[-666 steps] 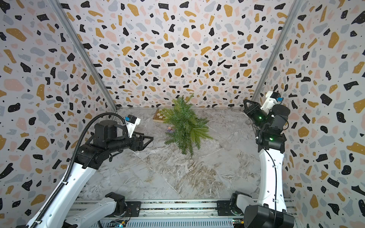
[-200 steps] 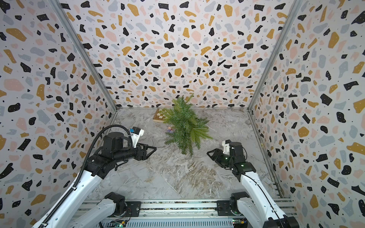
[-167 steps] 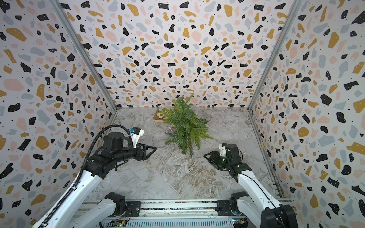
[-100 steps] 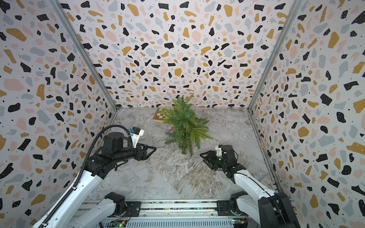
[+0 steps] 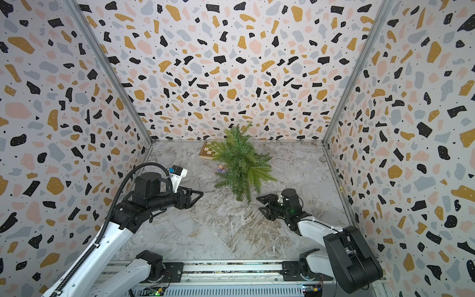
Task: Remove string lights from the small christmas tree
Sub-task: Remove the light string from the Christmas tree.
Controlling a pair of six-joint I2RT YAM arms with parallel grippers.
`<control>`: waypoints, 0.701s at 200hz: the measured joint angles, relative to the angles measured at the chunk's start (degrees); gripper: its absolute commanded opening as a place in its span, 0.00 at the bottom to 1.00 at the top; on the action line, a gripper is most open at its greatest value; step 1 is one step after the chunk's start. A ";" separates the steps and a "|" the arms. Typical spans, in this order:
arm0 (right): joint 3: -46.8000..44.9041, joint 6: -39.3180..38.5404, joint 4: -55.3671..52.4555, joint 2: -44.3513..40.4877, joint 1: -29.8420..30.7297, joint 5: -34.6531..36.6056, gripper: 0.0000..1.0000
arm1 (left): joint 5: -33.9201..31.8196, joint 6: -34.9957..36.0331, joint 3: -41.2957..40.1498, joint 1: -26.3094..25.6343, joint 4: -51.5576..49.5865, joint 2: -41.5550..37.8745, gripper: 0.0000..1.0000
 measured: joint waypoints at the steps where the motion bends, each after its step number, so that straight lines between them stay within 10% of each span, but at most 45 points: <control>1: 0.00 0.15 0.11 0.11 0.04 0.00 0.53 | 0.00 0.02 0.00 0.00 0.00 -0.02 0.74; 140: 1.64 9.77 11.82 10.47 4.50 0.11 0.40 | -0.48 0.90 -0.33 0.00 -0.02 -0.09 0.74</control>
